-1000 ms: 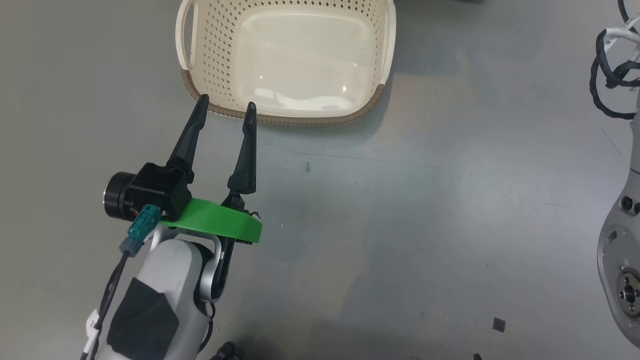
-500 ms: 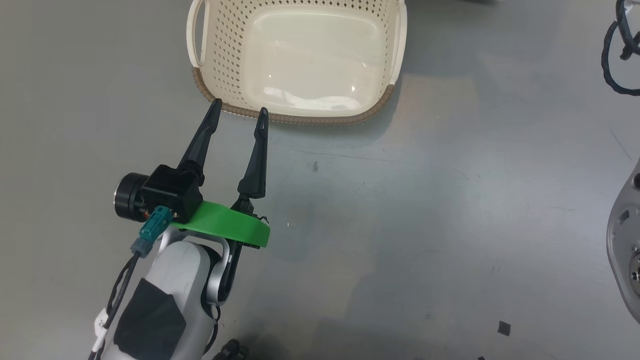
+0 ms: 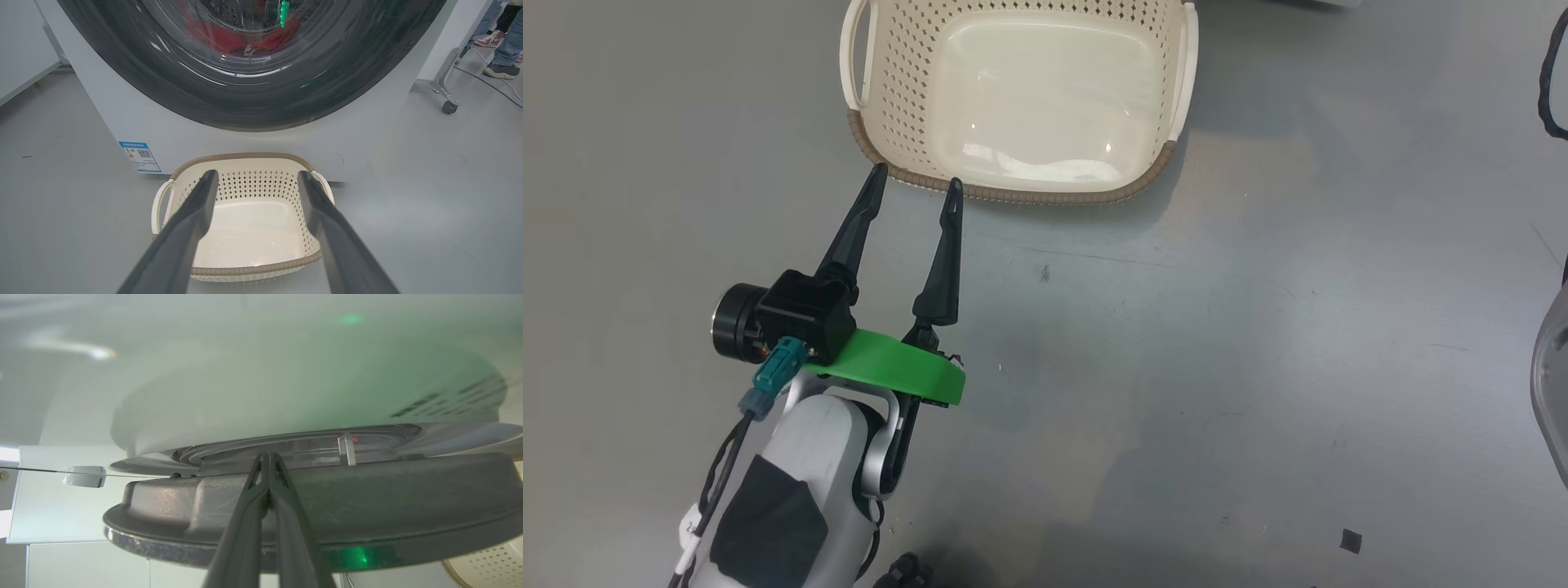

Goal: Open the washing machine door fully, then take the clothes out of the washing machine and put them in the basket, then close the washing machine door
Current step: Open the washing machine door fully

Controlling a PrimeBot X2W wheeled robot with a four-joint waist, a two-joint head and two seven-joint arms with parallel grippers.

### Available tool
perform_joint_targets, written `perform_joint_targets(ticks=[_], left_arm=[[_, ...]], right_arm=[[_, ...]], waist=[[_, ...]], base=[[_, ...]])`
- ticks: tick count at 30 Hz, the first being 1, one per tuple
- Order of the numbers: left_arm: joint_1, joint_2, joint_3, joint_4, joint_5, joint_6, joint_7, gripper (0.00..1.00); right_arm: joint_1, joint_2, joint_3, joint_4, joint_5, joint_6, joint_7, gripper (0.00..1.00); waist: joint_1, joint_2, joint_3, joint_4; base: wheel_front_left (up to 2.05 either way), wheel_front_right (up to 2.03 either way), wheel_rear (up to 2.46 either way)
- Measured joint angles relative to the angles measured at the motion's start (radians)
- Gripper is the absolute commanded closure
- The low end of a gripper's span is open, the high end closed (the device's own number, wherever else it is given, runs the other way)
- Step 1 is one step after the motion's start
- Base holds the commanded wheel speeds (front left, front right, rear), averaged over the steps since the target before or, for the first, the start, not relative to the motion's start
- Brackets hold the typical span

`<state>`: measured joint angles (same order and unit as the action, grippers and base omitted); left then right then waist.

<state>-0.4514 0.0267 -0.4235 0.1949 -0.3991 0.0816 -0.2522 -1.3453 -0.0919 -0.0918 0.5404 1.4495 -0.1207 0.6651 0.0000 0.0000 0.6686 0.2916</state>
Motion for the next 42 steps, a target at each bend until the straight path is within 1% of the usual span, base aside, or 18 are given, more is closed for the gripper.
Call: perform_joint_targets(ticks=[1,7,15,22,35,42], left_arm=[[0.0,0.0,0.0,0.001,-0.001,0.0,0.0,0.0],[0.0,0.0,-0.002,0.001,-0.001,0.001,0.0,0.0],[0.0,0.0,-0.001,0.002,-0.001,0.001,0.0,0.0],[-0.001,0.0,0.001,0.013,-0.001,0.002,0.0,0.0],[0.0,0.0,0.004,0.027,-0.001,0.003,0.0,0.0],[0.003,0.0,0.005,0.036,0.007,0.003,0.0,0.0]], right_arm=[[-0.004,0.0,0.0,0.003,0.007,-0.005,0.0,1.0],[-0.022,-0.001,0.006,0.03,0.01,-0.005,0.008,1.0],[-0.028,-0.004,0.038,0.068,0.003,-0.005,0.032,1.0],[-0.014,-0.003,0.045,0.108,0.003,-0.005,0.052,1.0],[0.063,0.004,0.039,0.16,0.029,-0.005,0.085,1.0],[0.112,0.006,0.061,0.186,0.047,-0.005,0.109,1.0]], waist=[[0.0,0.0,0.0,0.0],[0.0,0.0,-0.001,0.0],[0.0,0.0,-0.005,-0.004],[0.0,0.0,-0.029,-0.008],[0.0,0.0,-0.095,-0.015],[0.0,0.0,-0.141,-0.02]], base=[[0.0,0.0,0.0],[0.0,0.0,0.0],[0.0,0.0,0.0],[0.0,0.0,0.0],[0.0,0.0,0.0],[0.0,0.0,0.0]])
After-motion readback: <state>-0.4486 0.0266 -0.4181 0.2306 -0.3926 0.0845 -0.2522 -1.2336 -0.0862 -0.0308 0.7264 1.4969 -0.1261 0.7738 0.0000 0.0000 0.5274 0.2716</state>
